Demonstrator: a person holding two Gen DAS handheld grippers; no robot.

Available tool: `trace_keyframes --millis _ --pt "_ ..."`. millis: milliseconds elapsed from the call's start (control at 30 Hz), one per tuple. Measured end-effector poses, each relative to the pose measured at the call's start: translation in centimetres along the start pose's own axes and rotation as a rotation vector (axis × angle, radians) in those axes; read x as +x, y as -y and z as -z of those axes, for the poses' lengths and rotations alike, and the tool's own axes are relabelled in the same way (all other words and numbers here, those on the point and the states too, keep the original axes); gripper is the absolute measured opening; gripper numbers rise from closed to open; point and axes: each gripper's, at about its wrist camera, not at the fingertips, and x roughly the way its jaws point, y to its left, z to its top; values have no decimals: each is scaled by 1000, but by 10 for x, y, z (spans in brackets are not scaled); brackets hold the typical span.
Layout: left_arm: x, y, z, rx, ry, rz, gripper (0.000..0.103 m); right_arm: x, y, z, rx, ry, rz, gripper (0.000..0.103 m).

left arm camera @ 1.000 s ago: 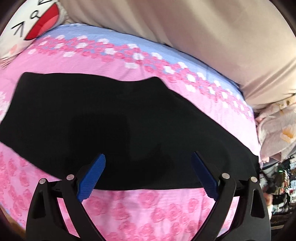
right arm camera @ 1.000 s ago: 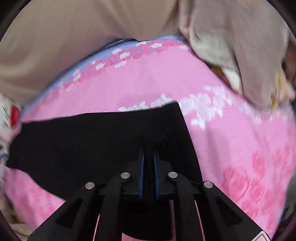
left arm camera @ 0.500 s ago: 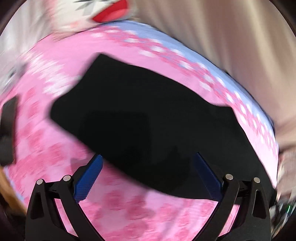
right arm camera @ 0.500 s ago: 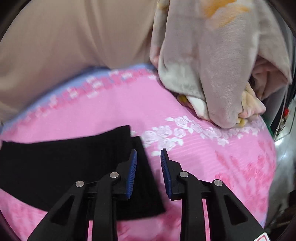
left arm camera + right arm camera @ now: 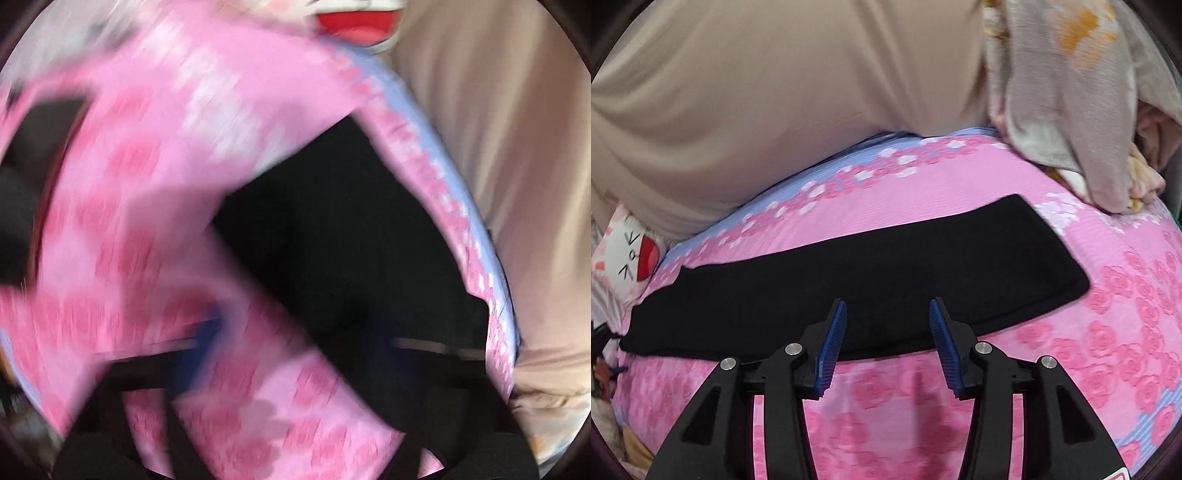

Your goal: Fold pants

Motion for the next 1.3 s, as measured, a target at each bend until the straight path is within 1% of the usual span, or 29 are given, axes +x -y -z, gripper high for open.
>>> trace_keyframes --millis 33,67,133,167,200,233,267,333,367,400,433,467,500,567,600,633,667,700,733,767,800,867,933,1033,1067,1100,1133,1200,1300 --pt "0 9 -10 51 -2 3 9 0 -6 0 -9 4 -6 46" --pt "-6 17 -20 63 24 37 6 1 -14 -1 -21 11 -21 46" --pt "-25 31 -31 116 80 95 6 -2 -26 -4 -34 33 -20 46" --pt "-39 39 -33 146 125 124 6 -5 -29 -6 -33 42 -25 46" --pt "-51 41 -34 183 168 144 6 -8 -32 -7 -29 51 -31 46" --pt "-52 40 -34 193 184 136 6 -10 -33 -7 -25 56 -37 46" --pt "-43 35 -35 196 170 86 9 -9 -35 -6 -22 52 -44 48" --pt "0 12 -35 167 41 -12 11 0 -34 -1 -16 18 -23 50" --pt "17 -1 -33 132 -12 -28 11 7 -33 2 -8 -8 -14 50" --pt "20 -10 -30 106 2 26 11 12 -32 4 4 -31 -9 50" --pt "12 -14 -25 99 39 50 11 15 -31 6 15 -48 -8 50" --pt "5 -14 -19 114 34 40 14 18 -30 8 28 -69 -8 50" --pt "-1 -13 -15 115 42 29 21 19 -29 10 34 -79 -11 50" --pt "-16 -11 -7 115 75 0 24 20 -29 15 34 -91 -26 50" --pt "-22 -7 -3 121 90 -33 31 21 -29 17 39 -105 -37 50" --pt "-29 -5 -1 122 118 -84 41 23 -27 20 54 -124 -48 50" --pt "-41 0 4 131 186 -155 61 24 -26 23 69 -135 -59 50" --pt "-53 5 8 146 260 -204 74 24 -23 27 103 -151 -91 50" --pt "-66 15 16 176 345 -250 75 25 -20 29 127 -158 -110 50" --pt "-74 24 21 204 385 -274 75 25 -15 33 164 -165 -140 50" --pt "-78 33 25 230 400 -274 78 25 -9 36 206 -172 -174 50" --pt "-78 47 29 270 371 -223 87 27 2 40 290 -177 -241 50" --pt "-66 66 35 297 311 -149 87 30 12 39 349 -166 -292 50" --pt "-42 92 48 353 248 -129 87 40 15 32 357 -164 -286 49" --pt "-36 98 52 367 229 -123 87 48 14 29 350 -180 -271 46" --pt "-28 108 60 386 200 -111 87 54 14 27 347 -190 -258 39" --pt "-21 116 67 407 173 -103 87 58 12 25 332 -195 -243 6" --pt "-11 127 79 437 142 -106 87 49 7 20 308 -165 -229 4" --pt "-5 133 89 475 140 -126 88 9 -5 13 201 -82 -190 3"
